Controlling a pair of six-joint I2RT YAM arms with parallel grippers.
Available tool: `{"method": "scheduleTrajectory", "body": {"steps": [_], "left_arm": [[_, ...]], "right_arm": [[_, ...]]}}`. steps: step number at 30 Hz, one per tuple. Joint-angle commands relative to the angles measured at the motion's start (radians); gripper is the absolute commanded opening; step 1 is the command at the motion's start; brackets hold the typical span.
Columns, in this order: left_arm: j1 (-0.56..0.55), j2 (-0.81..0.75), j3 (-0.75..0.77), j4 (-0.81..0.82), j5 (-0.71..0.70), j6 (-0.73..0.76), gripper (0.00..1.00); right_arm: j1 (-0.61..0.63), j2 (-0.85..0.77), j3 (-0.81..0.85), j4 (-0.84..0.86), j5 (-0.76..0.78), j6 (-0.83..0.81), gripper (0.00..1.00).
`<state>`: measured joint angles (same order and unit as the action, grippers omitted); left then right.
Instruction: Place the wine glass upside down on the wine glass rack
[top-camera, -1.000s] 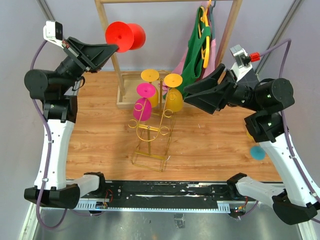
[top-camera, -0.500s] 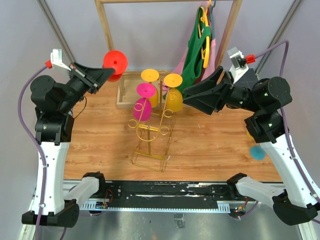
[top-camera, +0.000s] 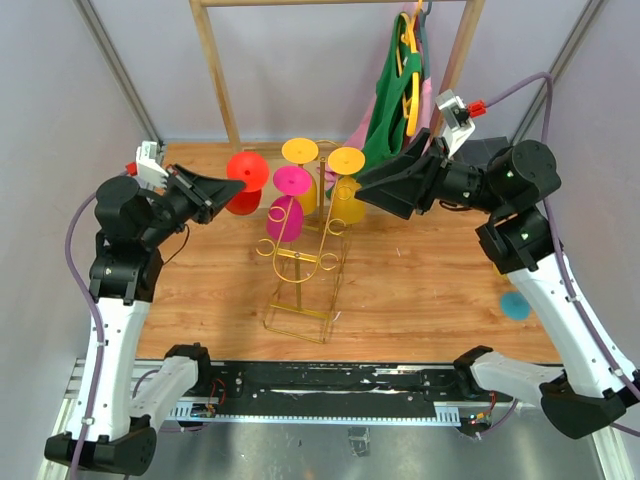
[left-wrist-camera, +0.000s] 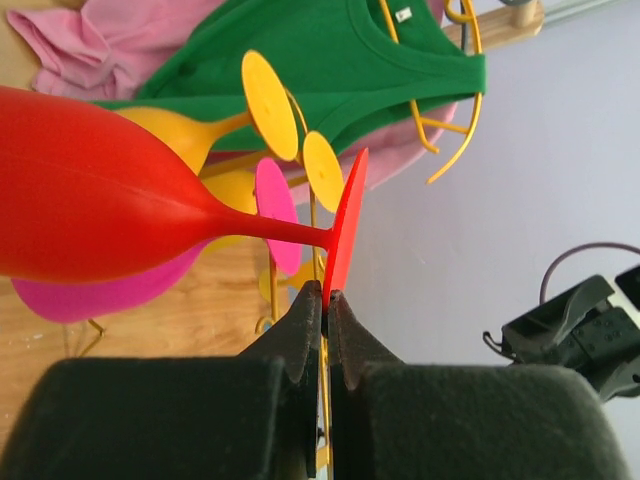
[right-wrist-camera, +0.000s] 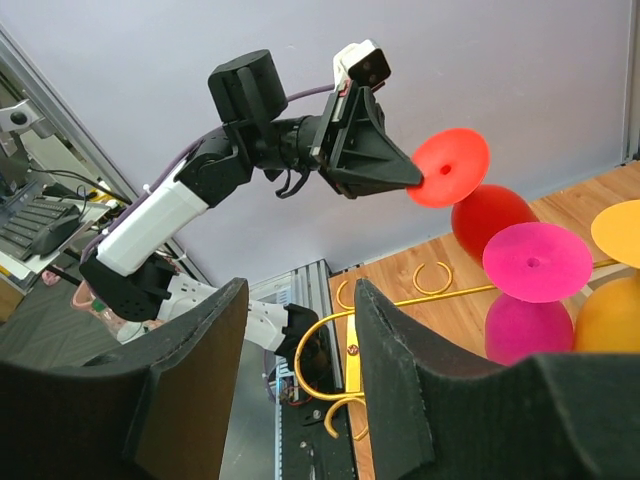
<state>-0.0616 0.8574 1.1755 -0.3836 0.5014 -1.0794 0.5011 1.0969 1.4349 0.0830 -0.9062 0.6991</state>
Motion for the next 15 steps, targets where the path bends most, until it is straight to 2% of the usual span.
{"method": "scheduleTrajectory", "body": {"steps": [1, 15], "left_arm": [[-0.023, -0.043, -0.042, 0.032, 0.062, -0.021, 0.0], [-0.07, -0.095, -0.093, -0.018, 0.099, -0.015, 0.0]], "right_arm": [[-0.01, 0.012, 0.034, 0.019, 0.009, -0.013, 0.48], [-0.01, 0.065, 0.012, 0.081, 0.006, 0.038, 0.48]]}}
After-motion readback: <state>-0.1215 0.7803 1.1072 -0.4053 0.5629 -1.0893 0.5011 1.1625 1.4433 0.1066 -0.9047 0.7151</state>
